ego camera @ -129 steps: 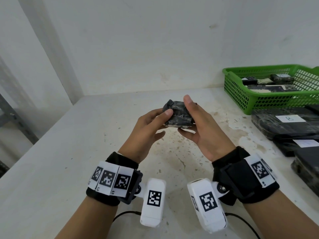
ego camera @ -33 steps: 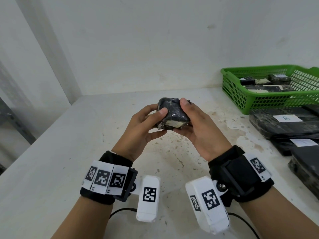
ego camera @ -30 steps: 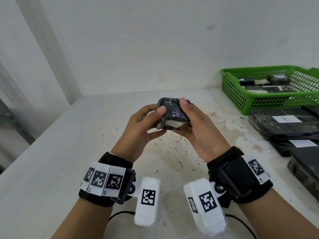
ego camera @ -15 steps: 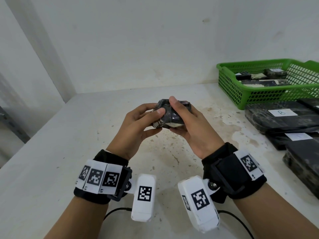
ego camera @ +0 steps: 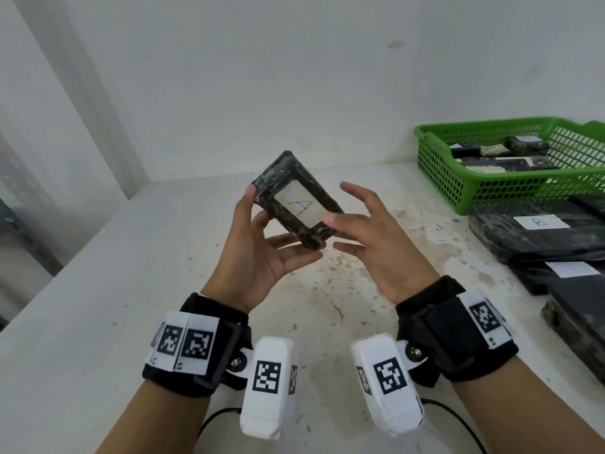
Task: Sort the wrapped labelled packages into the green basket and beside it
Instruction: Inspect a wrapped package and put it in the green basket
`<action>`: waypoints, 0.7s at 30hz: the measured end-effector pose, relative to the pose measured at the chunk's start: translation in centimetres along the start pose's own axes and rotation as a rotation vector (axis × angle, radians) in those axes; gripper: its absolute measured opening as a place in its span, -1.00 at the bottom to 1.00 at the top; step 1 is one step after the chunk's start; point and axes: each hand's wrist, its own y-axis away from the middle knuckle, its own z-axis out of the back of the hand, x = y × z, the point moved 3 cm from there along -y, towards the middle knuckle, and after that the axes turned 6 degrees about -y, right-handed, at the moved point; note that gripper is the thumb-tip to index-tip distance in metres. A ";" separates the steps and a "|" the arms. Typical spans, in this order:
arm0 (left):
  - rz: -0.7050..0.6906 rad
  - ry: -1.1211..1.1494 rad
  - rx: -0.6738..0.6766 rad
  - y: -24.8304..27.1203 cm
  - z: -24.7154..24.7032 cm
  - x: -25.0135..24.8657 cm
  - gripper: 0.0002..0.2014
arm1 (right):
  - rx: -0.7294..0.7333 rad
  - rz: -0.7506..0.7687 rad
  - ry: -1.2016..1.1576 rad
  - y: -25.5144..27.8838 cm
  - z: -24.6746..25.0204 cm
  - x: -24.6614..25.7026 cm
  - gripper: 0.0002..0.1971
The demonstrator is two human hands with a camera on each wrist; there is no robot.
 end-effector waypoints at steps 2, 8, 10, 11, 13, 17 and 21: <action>0.050 0.008 0.049 -0.2 0.0 0.3 -0.32 | -0.032 0.018 -0.026 -0.4 0.4 -0.4 -0.47; 0.072 -0.031 0.082 -0.4 -0.1 0.3 -0.36 | -0.051 0.030 -0.220 -0.9 1.2 0.1 -0.77; 0.035 -0.023 0.069 -0.2 -0.4 0.0 -0.43 | -0.100 0.032 -0.228 -0.8 1.7 0.7 -0.76; 0.009 -0.016 0.066 -0.1 -0.7 -0.2 -0.48 | -0.134 0.042 -0.215 -0.8 1.9 1.2 -0.73; -0.041 -0.002 0.070 -0.1 -1.5 -0.5 -0.56 | -0.198 0.061 -0.201 -0.7 2.5 2.3 -0.70; -0.087 0.000 0.085 -0.1 -3.8 -0.9 -0.61 | -0.236 0.092 -0.172 -0.7 3.6 4.9 -0.82; -0.094 -0.029 0.125 -0.5 -6.7 -1.2 -0.64 | -0.255 0.068 -0.124 0.1 5.6 7.2 -0.83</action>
